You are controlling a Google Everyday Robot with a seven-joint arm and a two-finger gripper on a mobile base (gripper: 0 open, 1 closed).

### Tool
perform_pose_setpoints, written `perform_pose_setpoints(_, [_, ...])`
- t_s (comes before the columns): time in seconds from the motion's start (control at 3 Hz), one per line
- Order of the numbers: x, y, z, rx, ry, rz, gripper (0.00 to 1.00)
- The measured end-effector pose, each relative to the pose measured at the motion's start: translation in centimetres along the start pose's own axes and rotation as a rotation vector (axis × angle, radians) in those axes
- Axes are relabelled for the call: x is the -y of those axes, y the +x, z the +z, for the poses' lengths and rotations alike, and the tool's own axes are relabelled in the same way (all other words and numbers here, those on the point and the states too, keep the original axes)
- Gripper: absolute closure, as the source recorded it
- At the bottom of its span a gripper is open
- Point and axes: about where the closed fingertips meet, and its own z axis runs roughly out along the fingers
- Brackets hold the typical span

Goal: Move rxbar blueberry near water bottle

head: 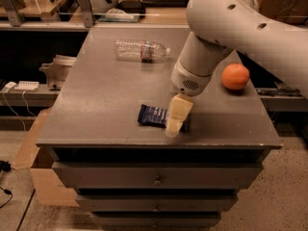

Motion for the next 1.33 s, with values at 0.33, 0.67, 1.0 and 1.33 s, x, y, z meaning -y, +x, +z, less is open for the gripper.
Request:
perform_pose_setpoints(0.33, [-0.2,-0.4,1.5,-0.012,-0.007,0.029,0.00])
perform_pose_setpoints(0.67, [-0.4,-0.8,2.6,-0.012,-0.011,0.044,0.17])
perform_pose_setpoints(1.0, [-0.4,-1.1,2.7,-0.010,-0.011,0.045,0.41])
perform_pose_setpoints(1.33, [-0.3,-1.3,1.9,-0.010,-0.011,0.045,0.64])
